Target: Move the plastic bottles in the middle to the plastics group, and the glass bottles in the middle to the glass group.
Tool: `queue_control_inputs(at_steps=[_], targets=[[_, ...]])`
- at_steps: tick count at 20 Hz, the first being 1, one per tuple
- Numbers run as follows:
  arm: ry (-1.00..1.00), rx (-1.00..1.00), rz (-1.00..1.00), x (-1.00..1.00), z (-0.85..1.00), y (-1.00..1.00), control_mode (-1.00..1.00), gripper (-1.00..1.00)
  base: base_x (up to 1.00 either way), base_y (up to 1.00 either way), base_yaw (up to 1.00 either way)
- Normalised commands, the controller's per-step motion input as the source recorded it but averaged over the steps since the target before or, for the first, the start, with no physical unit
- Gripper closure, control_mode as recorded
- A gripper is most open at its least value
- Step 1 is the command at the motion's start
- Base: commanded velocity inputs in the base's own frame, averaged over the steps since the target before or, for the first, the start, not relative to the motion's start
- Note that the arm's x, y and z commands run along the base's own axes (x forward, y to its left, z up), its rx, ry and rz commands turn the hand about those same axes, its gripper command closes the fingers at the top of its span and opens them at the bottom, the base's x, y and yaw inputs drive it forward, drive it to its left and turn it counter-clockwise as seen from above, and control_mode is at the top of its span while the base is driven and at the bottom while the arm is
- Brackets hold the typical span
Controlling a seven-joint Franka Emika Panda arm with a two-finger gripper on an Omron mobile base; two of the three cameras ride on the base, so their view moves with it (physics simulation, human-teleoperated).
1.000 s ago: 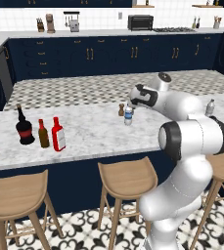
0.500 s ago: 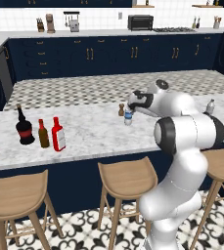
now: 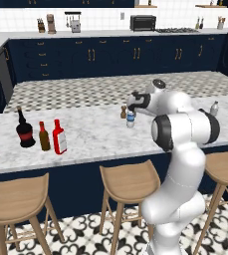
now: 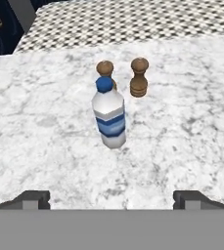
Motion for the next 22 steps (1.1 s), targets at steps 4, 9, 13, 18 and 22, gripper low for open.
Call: queue_control_inputs(at_steps=[4, 9, 13, 18, 22], targets=[[0.03, 0.0, -0.02, 0.29, -0.08, 0.1, -1.0, -1.0, 0.0, 0.0, 0.0], [0.04, 0.0, 0.0, 0.21, -0.23, 0.1, -1.0, -1.0, 0.0, 0.0, 0.0], [0.0, 0.0, -0.01, 0.28, -0.11, 0.0, -1.0, -1.0, 0.0, 0.0, 0.0], [0.03, 0.0, -0.01, 0.32, -0.14, 0.01, -1.0, -1.0, 0.0, 0.0, 0.0], [0.02, 0.0, 0.0, 0.34, -0.13, 0.01, -1.0, -1.0, 0.0, 0.0, 0.0]])
